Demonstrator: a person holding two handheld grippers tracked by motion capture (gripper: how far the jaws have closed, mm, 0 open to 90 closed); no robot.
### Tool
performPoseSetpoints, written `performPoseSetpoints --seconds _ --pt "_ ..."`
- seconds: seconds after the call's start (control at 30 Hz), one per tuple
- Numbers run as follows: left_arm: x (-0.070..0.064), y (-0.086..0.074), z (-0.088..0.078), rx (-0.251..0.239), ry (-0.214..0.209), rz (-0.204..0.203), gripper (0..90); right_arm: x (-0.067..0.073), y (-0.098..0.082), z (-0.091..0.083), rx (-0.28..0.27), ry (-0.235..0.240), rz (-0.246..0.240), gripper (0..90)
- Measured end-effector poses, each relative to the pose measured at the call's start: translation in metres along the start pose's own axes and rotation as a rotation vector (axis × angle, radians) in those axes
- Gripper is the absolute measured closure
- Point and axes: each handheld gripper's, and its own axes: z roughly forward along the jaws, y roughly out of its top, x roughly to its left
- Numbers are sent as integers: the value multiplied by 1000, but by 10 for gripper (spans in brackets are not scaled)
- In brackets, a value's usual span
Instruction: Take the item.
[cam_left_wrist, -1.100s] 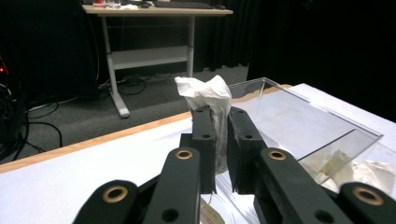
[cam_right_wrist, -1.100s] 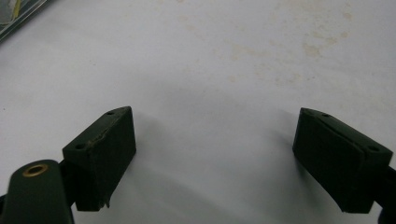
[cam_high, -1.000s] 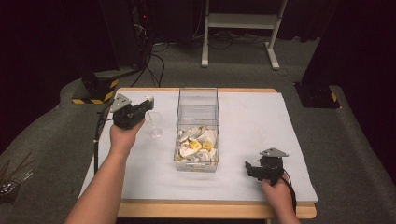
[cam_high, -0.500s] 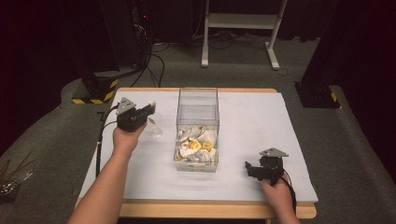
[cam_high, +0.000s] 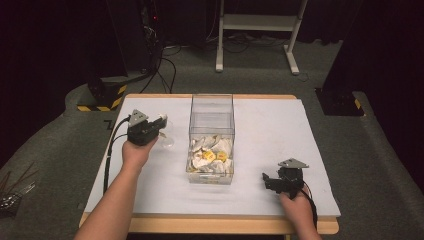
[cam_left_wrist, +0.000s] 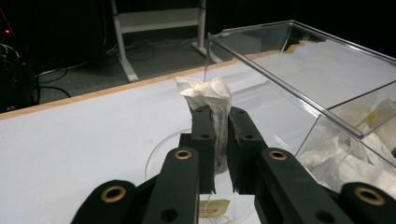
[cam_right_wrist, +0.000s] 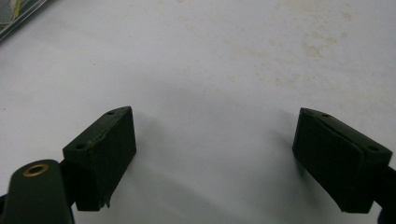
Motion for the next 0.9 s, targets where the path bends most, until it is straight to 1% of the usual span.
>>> performPoseSetpoints --seconds 0.1,0.23,0.33,0.43,0.53,0.6,0.67,0.73,0.8,0.9 --pt "1 0 0 6 -2 -9 788 0 0 0 0 0 0 134" --pt "2 1 -3 5 -9 -25 701 0 0 0 0 0 0 134" --pt "2 1 -5 10 -3 -26 651 0 0 0 1 1 0 134" --pt "0 0 -7 10 16 -10 600 0 0 0 -1 1 0 134" --pt "-5 0 -10 31 40 16 523 0 0 0 0 0 0 135" --pt "-7 0 -12 32 38 20 493 0 0 0 0 0 0 134" --pt "-9 0 -14 37 30 13 471 0 0 0 1 0 0 134" --pt "-12 -1 -16 45 31 19 447 0 0 0 1 0 0 134" --pt "-14 -2 -18 54 31 26 434 0 0 0 0 0 0 134" --pt "-17 -4 -20 64 30 24 421 0 0 0 -1 0 0 134"
